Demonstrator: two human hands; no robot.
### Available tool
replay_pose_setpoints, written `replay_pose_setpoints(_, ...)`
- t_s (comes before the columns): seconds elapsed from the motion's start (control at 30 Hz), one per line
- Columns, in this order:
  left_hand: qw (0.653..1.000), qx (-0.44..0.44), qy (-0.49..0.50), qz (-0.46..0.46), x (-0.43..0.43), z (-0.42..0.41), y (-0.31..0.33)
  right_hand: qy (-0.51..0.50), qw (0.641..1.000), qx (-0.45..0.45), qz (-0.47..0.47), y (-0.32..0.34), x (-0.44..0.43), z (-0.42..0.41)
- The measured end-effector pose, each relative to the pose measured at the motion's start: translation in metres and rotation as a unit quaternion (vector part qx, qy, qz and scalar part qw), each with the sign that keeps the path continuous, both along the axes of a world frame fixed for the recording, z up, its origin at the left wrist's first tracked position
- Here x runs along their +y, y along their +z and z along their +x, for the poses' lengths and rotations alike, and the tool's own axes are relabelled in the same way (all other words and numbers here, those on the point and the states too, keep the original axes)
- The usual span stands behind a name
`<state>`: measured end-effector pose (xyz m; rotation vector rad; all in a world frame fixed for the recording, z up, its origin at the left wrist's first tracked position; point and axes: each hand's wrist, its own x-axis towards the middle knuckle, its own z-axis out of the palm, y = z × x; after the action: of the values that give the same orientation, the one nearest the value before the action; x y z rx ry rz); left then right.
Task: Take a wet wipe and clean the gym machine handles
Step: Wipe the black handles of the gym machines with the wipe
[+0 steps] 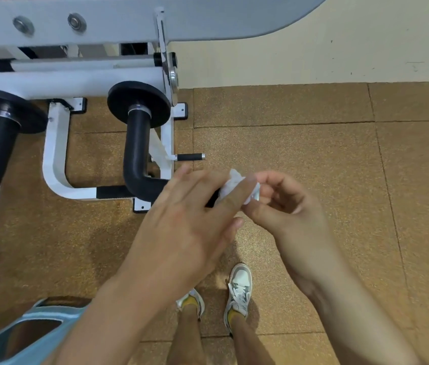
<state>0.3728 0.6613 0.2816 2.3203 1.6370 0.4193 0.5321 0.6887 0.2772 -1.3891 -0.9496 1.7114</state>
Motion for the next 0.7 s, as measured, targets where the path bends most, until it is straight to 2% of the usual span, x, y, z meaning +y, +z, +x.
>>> replay_pose_setpoints(0.03, 1.0, -0.005, 0.004, 0.006, 0.0, 0.001, 0.002, 0.001, 1.0, -0.004, 0.002, 0.0, 0.0, 0.002)
replay_pose_setpoints(0.1, 0.998, -0.043, 0.035, 0.01, 0.004, 0.003, 0.002, 0.015, 0.996, -0.074, 0.048, -0.002, -0.001, 0.005)
replay_pose_setpoints(0.17, 0.992, -0.085, 0.091, -0.012, 0.015, 0.008, -0.001, 0.057, 0.975, -0.177, 0.123, -0.001, -0.002, 0.008)
replay_pose_setpoints(0.23, 0.984, -0.086, 0.154, -0.028, 0.026, 0.012, -0.003, 0.092, 0.949, -0.247, 0.172, 0.0, -0.002, 0.01)
replay_pose_setpoints(0.33, 0.982, -0.042, 0.186, 0.008, 0.018, 0.015, -0.005, 0.095, 0.949, -0.245, 0.176, 0.003, -0.002, 0.012)
replay_pose_setpoints(0.5, 0.985, -0.036, 0.111, 0.128, -0.018, 0.012, -0.021, 0.119, 0.933, -0.27, 0.207, 0.004, 0.0, 0.011)
replay_pose_setpoints(0.63, 0.973, -0.045, 0.2, 0.108, 0.007, 0.018, -0.018, 0.14, 0.921, -0.294, 0.216, 0.003, -0.001, 0.008)
replay_pose_setpoints(0.7, 0.968, -0.039, 0.21, 0.131, -0.005, 0.023, -0.024, 0.152, 0.917, -0.294, 0.221, 0.005, -0.002, 0.008)
